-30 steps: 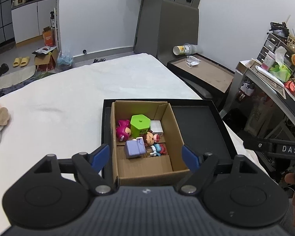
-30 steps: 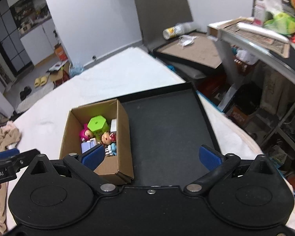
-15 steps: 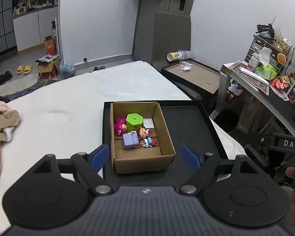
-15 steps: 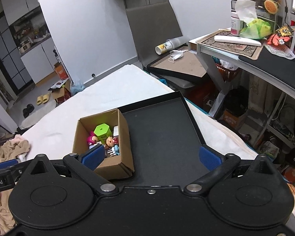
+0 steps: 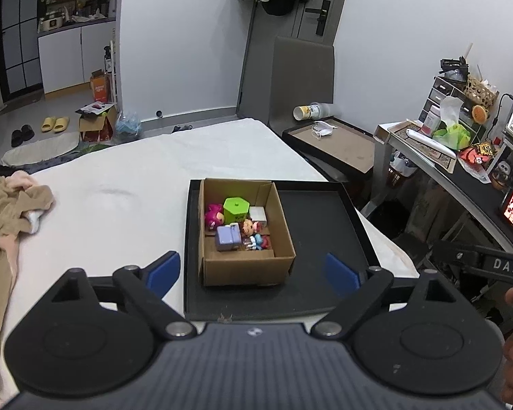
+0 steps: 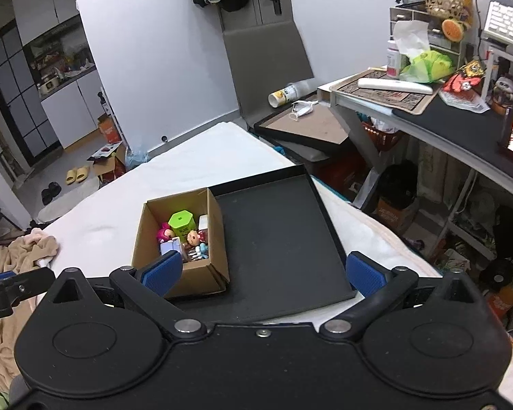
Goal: Organize rigid objects
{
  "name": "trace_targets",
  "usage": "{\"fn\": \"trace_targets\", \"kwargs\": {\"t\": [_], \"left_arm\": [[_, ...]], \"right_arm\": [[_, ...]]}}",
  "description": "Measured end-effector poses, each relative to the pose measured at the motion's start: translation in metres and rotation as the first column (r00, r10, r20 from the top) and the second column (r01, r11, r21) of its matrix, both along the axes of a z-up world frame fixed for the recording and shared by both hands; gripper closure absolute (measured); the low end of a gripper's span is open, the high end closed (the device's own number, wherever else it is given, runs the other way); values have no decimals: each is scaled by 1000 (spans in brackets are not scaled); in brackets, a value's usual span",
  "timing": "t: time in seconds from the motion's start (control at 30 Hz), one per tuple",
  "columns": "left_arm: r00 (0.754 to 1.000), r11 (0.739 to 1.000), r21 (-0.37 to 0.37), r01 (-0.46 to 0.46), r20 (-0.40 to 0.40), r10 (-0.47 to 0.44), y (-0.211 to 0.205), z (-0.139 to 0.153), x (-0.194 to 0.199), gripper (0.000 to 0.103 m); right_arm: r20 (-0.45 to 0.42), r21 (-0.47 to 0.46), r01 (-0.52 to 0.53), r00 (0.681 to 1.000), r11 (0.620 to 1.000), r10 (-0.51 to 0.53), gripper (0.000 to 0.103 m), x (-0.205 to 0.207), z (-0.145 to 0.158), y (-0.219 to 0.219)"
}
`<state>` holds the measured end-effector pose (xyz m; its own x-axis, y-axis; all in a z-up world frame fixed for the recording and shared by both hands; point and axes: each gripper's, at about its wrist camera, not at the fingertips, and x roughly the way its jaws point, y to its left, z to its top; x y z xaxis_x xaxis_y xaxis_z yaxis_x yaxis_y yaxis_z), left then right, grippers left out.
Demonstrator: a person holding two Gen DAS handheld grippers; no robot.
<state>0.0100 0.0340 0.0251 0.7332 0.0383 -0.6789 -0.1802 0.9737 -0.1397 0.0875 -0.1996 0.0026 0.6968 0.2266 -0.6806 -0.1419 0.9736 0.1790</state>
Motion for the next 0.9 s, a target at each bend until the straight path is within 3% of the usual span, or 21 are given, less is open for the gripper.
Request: {"fn": "trace_targets", "kwargs": {"t": [0.37,0.9], "left_arm": [[999,999,11,42,34,-42,-15,14,-35,1],[996,996,58,70,56,-73,-16,21,-66,1]], "right_arm": [[56,-58,19,998,998,-15,0,-39,17,-11],[105,-83,36,994,996,-27,0,-74,30,-12]]}}
